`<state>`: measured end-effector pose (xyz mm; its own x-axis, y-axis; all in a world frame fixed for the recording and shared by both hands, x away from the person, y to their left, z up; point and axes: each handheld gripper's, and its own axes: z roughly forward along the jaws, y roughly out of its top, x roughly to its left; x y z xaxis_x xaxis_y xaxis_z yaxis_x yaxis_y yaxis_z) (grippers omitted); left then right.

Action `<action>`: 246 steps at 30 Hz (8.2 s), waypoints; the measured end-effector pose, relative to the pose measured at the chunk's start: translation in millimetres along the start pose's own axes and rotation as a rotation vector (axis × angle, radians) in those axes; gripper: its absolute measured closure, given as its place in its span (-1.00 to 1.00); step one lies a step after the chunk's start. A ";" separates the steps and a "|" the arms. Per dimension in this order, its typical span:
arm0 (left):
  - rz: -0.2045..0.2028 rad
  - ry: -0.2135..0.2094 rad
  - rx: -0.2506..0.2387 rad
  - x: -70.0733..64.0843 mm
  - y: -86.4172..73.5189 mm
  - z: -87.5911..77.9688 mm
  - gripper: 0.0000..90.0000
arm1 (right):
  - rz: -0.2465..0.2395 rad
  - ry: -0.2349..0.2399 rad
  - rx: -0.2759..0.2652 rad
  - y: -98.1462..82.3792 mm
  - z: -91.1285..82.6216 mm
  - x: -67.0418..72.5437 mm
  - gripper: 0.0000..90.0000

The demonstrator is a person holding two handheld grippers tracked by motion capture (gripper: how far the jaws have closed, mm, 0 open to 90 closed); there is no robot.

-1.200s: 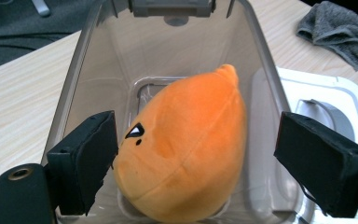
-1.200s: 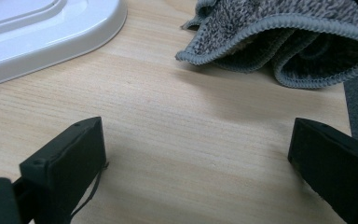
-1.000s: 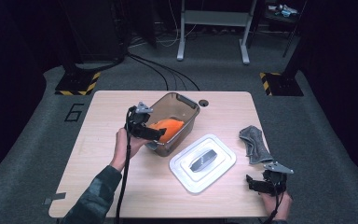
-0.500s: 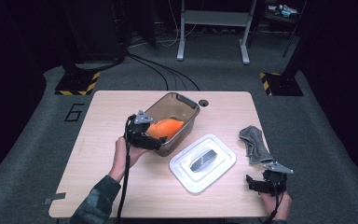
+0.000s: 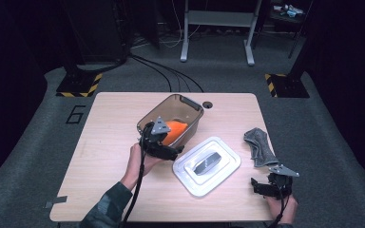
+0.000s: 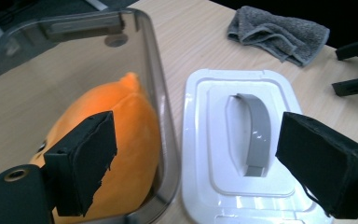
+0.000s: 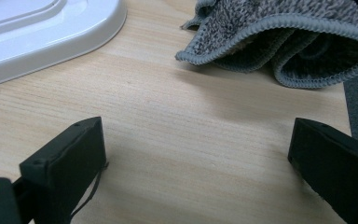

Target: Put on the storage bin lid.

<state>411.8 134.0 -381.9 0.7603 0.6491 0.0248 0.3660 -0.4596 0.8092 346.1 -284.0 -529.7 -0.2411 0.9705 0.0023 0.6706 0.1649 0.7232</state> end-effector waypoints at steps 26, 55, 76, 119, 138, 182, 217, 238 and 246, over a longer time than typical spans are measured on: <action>0.067 -0.175 0.090 -51.8 -16.3 89.6 -0.69 | 0.001 -0.001 0.000 0.0 0.0 0.2 -0.92; 0.064 -0.138 0.195 -67.3 -40.9 145.5 0.48 | 0.000 -0.001 0.000 0.0 0.0 0.1 -0.92; 0.050 -0.159 0.128 -76.3 -8.0 119.4 0.48 | 0.000 -0.001 0.002 0.1 -0.2 0.1 -0.92; 0.091 -0.054 -0.005 -48.7 81.8 51.6 0.48 | 0.005 -0.001 -0.004 0.2 0.4 0.2 -0.92; 0.067 0.038 -0.018 -0.8 84.2 22.7 0.48 | 0.005 -0.001 -0.004 0.2 0.4 0.1 -0.92; -0.023 0.072 0.104 94.0 37.6 34.3 0.48 | 0.000 0.000 0.000 0.0 0.0 0.1 -0.92; -0.072 0.061 0.143 99.3 34.3 52.9 -0.11 | 0.000 0.000 0.000 0.0 0.0 0.1 -0.92; -0.049 0.087 0.041 91.6 31.6 -16.0 -0.71 | 0.000 -0.001 -0.001 -0.1 0.0 0.2 -0.92; -0.045 0.108 0.032 92.2 16.0 -38.6 -0.74 | 0.001 -0.001 -0.001 -0.1 0.0 0.3 -0.92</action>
<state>467.1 210.0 -343.9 0.6810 0.7304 0.0531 0.4170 -0.4464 0.7917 345.9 -283.8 -529.7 -0.2397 0.9709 0.0022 0.6704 0.1639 0.7237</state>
